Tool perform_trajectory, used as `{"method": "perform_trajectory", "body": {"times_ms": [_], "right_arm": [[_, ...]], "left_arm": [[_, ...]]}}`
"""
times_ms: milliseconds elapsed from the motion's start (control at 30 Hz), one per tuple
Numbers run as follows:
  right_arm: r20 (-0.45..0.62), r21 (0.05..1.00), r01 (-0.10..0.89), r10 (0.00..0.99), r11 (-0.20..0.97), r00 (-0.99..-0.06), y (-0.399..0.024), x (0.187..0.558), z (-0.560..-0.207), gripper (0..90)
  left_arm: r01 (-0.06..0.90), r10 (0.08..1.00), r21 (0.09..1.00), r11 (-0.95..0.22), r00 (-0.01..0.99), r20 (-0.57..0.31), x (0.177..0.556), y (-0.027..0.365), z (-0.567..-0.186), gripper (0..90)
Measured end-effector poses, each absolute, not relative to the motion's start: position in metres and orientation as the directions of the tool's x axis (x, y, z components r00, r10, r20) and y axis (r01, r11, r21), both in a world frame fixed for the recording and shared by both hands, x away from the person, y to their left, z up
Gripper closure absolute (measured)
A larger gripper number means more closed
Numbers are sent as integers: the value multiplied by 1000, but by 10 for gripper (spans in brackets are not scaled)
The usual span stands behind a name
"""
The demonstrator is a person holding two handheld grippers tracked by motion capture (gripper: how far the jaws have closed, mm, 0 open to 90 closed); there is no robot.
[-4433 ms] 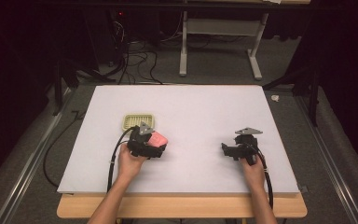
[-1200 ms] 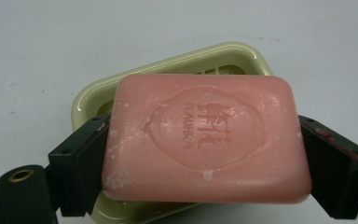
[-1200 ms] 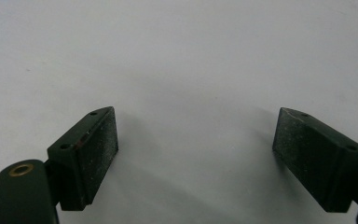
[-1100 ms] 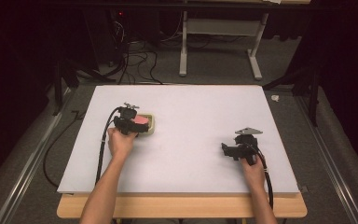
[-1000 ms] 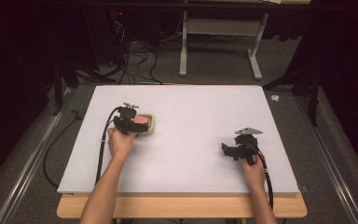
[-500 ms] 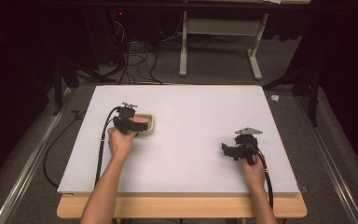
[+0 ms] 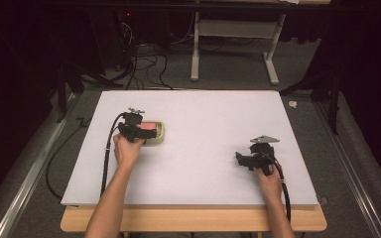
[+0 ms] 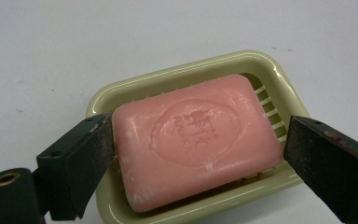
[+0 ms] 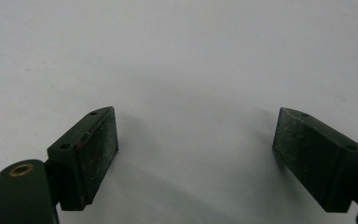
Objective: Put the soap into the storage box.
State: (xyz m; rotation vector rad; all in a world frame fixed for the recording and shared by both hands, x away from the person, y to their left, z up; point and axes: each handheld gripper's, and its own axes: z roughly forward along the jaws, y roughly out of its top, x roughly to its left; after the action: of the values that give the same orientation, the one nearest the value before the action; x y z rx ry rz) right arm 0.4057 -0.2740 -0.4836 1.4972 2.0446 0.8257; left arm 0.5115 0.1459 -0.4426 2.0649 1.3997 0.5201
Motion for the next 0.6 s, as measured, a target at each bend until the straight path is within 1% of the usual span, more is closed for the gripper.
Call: {"method": "perform_trajectory", "body": {"times_ms": [133,600], "right_arm": [[-23,706,672,956,223,-293,-274,406,-484,146],[-23,706,672,956,223,-293,-274,406,-484,146]], "left_arm": [[686,925,666,-293,379,17,509,146,-440,94],[632,912,711,-307,409,30,493,148,-422,111]]}}
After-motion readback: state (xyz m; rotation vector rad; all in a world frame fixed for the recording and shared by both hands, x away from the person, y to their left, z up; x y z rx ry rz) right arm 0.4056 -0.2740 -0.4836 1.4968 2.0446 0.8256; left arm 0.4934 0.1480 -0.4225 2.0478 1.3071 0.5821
